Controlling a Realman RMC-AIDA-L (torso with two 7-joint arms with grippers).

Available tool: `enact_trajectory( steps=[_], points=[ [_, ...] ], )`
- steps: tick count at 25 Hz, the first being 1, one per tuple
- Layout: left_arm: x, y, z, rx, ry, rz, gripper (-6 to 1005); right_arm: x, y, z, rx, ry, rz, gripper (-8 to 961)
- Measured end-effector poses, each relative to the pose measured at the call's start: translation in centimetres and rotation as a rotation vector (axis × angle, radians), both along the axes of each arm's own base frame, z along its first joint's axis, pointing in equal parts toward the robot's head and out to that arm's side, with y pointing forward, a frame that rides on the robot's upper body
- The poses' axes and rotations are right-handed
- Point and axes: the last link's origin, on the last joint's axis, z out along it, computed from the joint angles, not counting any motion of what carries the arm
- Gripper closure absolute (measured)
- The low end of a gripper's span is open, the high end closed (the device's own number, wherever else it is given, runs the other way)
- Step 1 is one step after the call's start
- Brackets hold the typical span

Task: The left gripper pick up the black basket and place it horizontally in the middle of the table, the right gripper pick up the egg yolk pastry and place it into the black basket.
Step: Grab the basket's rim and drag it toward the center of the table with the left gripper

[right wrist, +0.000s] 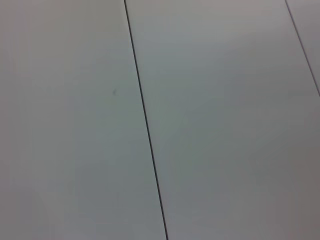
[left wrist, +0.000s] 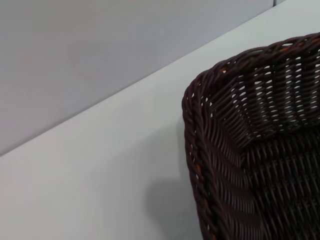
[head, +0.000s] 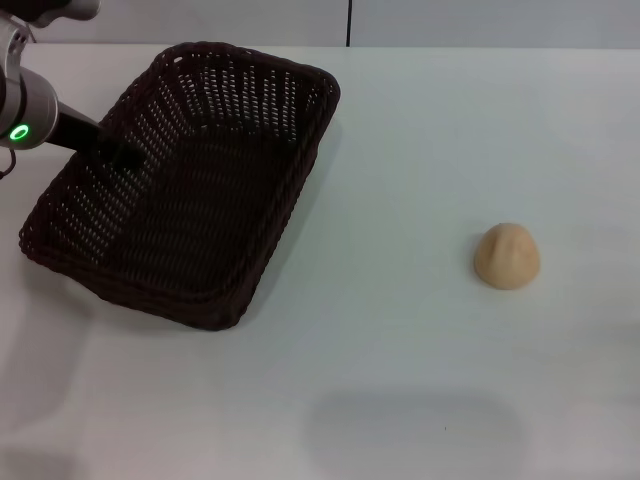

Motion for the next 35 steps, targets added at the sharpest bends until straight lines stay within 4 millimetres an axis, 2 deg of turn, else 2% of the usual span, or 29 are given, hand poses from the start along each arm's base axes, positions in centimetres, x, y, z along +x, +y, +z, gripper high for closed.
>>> enact_trajectory(
  steps=[7,12,14,19,28,35],
  points=[
    [0.0,0.4,-0.7,-0.029,0.022,0.004,237,0.0,0.0,0.0,-0.004,-0.003,0.001,126],
    [0.1,0.5,-0.8,-0.038,0.029,0.008,426,-0.1,0.1,-0.1,-0.009,-0.003,0.006,126],
    [0.3,0.5,-0.6,-0.035,0.033,0.002,597,-0.1,0.1,-0.1,-0.009,-0.003,0.006,126],
    [0.7,0.2,-0.2,-0.038,0.055,-0.041,662,-0.1,0.1,0.0,-0.008,-0.001,0.008,126],
    [1.8,-0.2,0.4,-0.048,0.078,-0.138,665,-0.2,-0.1,0.1,0.004,-0.003,0.018,127],
    [3.5,-0.9,-0.2,-0.158,-0.042,-0.269,683,-0.5,-0.6,0.5,0.033,-0.007,0.04,127]
  ],
)
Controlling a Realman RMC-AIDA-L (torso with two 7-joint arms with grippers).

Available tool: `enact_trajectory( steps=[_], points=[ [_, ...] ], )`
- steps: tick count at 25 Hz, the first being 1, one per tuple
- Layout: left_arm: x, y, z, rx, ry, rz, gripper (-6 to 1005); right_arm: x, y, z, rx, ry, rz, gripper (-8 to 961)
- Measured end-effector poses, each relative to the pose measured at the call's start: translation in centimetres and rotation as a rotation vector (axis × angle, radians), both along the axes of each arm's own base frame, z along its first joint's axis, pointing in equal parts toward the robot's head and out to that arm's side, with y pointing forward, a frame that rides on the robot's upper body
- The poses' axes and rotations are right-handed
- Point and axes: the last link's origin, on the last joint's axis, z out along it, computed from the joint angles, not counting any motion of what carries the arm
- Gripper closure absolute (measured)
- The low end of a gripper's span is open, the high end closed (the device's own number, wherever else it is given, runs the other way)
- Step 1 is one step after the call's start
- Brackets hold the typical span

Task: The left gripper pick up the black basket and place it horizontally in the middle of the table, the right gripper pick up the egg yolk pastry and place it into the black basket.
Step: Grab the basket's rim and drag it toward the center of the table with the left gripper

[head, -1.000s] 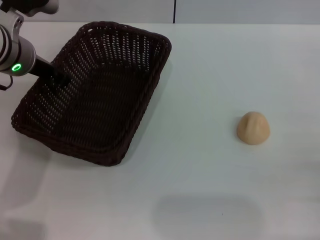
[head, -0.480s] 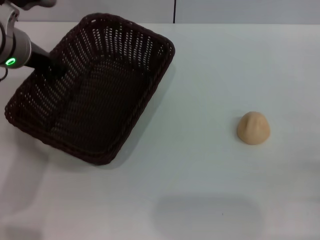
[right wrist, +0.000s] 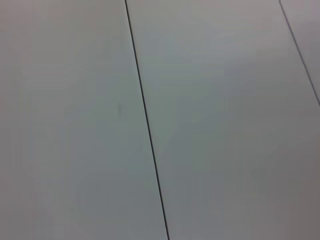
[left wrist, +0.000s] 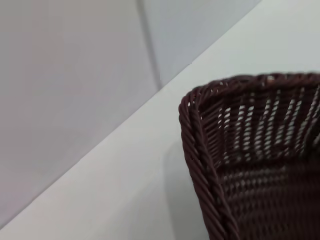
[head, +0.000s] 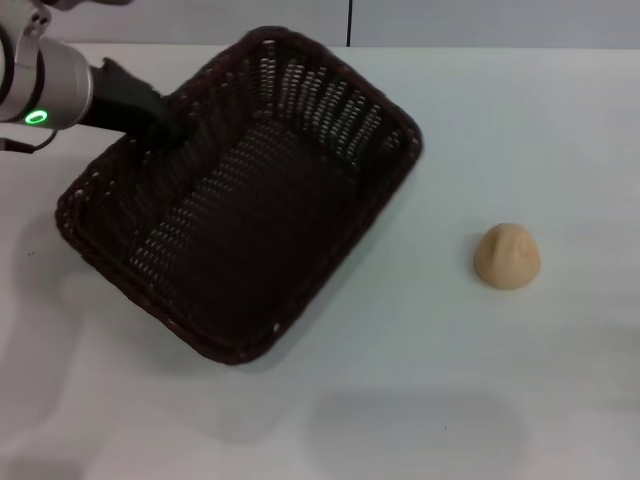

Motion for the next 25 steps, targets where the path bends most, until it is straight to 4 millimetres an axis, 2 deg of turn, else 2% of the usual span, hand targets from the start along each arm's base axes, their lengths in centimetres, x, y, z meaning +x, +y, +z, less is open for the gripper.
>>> enact_trajectory(
  steps=[4,5,7,10,11,13,18,21,23,25],
  points=[
    [0.4,-0.1,0.1,-0.019,-0.031,-0.023,719,-0.1,-0.1,0.1,0.008,-0.001,0.007,127],
    [1.7,-0.3,0.4,-0.058,-0.096,-0.085,730,-0.2,-0.2,0.1,0.01,0.0,0.01,127],
    [2.5,-0.2,1.1,-0.076,-0.133,-0.131,749,-0.2,-0.2,0.1,0.01,0.0,0.013,127],
    [2.5,-0.2,1.1,-0.076,-0.133,-0.131,772,-0.3,-0.2,0.1,0.014,-0.001,0.019,127],
    [3.4,-0.2,1.6,-0.125,-0.17,-0.171,780,-0.3,-0.3,0.1,0.016,-0.002,0.021,127],
    [3.7,-0.2,1.9,-0.152,-0.189,-0.184,788,-0.4,-0.4,0.1,0.016,-0.003,0.025,127],
    [3.9,-0.2,1.9,-0.163,-0.195,-0.188,804,-0.4,-0.5,0.1,0.013,-0.004,0.028,127],
    [4.5,-1.3,1.4,-0.257,-0.209,-0.229,803,-0.4,-0.5,0.1,0.014,-0.004,0.028,127],
    [4.5,-1.3,1.4,-0.257,-0.209,-0.229,803,-0.4,-0.5,0.1,0.014,-0.004,0.029,127],
    [5.4,-2.0,1.4,-0.326,-0.218,-0.275,802,-0.5,-0.5,0.0,0.011,-0.004,0.034,127]
  ],
)
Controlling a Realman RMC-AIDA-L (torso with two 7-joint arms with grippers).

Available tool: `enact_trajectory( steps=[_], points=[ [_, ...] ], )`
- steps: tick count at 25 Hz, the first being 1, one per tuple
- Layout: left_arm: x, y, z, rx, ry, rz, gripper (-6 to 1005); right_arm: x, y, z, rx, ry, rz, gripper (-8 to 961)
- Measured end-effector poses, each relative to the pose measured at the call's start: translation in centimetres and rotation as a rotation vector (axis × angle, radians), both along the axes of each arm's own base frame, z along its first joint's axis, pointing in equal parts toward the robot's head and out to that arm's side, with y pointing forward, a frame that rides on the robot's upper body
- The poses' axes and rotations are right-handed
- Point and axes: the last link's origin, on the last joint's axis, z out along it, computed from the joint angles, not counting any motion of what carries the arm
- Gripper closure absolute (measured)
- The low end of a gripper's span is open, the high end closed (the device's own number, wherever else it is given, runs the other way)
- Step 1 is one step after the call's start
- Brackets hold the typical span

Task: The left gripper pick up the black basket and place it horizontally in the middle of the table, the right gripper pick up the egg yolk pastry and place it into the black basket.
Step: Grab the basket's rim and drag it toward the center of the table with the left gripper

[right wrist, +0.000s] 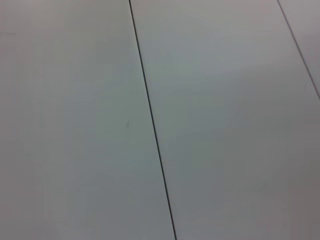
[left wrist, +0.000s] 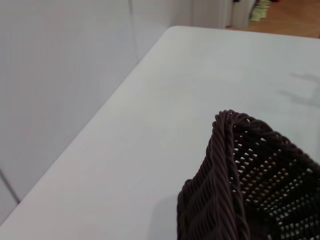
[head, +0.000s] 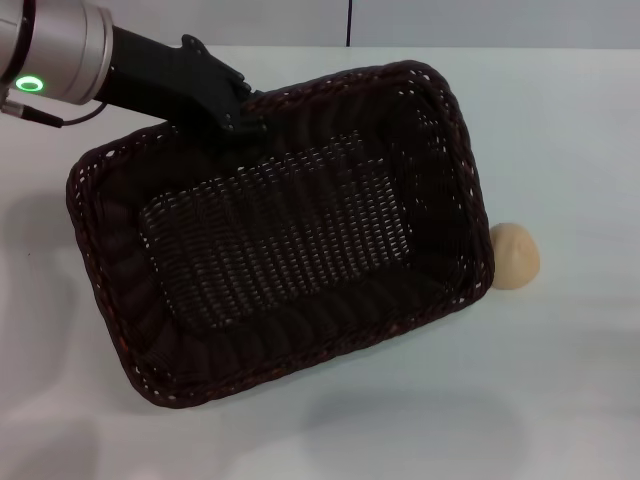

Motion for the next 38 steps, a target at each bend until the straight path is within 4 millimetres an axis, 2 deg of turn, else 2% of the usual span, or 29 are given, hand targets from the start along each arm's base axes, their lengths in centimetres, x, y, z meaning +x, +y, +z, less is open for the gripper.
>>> enact_trajectory(
  steps=[4,5,7,21,26,28,35,38],
  points=[
    [0.4,-0.1,0.1,-0.021,-0.001,-0.019,801,-0.1,0.1,-0.1,-0.005,0.0,0.008,127],
    [0.8,-0.6,0.1,-0.104,-0.023,-0.071,801,-0.1,0.1,-0.1,-0.006,0.0,0.008,127],
    [1.0,-0.7,-0.1,-0.144,-0.037,-0.082,800,-0.1,0.1,-0.1,-0.006,0.0,0.008,127],
    [0.1,0.0,-1.9,-0.296,-0.013,-0.081,797,-0.1,0.0,-0.1,-0.006,-0.008,0.002,127],
    [-0.2,0.2,-2.8,-0.341,0.035,-0.074,796,-0.1,0.1,-0.1,-0.009,-0.008,0.001,127],
    [-0.5,0.4,-4.1,-0.355,0.097,-0.086,796,0.0,0.1,-0.1,-0.009,-0.008,0.0,127],
    [-0.4,1.2,-5.9,-0.318,0.155,-0.118,794,-0.2,0.2,-0.3,-0.019,-0.008,0.007,127],
    [-0.2,1.4,-5.9,-0.308,0.151,-0.128,665,-0.2,0.1,-0.3,-0.02,-0.008,0.006,127]
  ],
)
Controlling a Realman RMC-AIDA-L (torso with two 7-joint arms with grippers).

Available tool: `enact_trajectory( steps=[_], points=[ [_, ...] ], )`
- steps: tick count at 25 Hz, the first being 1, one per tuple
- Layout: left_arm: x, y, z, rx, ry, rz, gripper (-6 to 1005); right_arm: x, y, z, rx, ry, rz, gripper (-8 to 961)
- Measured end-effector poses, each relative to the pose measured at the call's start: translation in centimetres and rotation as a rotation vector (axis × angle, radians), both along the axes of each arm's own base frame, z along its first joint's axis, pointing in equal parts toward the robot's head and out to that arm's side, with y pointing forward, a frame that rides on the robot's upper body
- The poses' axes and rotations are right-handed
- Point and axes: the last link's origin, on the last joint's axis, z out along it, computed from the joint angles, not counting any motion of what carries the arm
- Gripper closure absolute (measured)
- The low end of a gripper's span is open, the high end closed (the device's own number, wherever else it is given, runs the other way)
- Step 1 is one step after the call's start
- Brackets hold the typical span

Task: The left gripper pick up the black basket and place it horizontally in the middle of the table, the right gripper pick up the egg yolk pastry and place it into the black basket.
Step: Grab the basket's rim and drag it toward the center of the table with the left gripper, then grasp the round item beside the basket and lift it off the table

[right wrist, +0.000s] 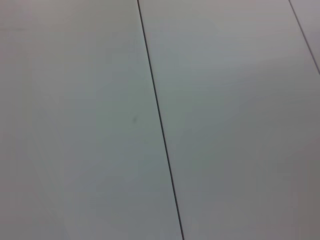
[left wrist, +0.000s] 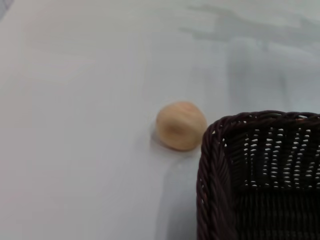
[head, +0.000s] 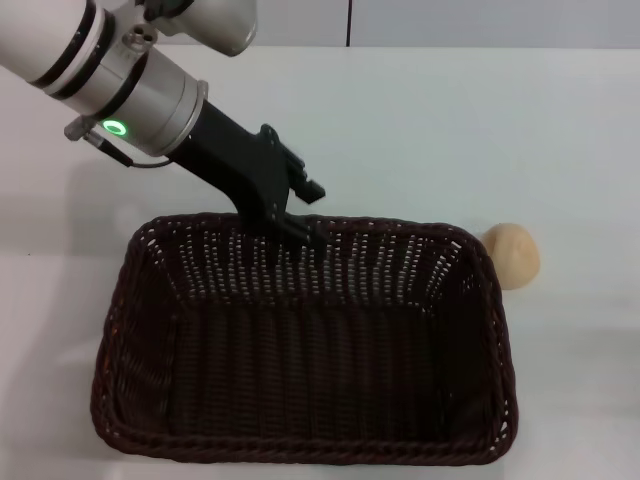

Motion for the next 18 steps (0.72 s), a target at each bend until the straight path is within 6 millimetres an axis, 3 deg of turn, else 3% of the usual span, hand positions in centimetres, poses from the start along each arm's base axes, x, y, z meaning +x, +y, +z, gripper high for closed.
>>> enact_trajectory(
  steps=[4,6,12,18],
  points=[
    [0.8,1.0,0.8,0.113,-0.039,-0.048,461,0.0,0.0,0.0,-0.001,0.0,0.001,127],
    [1.2,2.2,1.9,0.263,-0.085,-0.071,344,0.0,0.1,0.0,-0.002,0.001,0.002,127],
    [0.9,4.6,5.8,0.907,-0.219,-0.153,271,-0.1,0.1,-0.2,-0.014,-0.002,0.007,127],
    [-0.3,2.4,6.1,1.457,-0.333,-0.26,221,-0.2,0.2,-0.4,-0.029,-0.003,0.014,127]
  ],
)
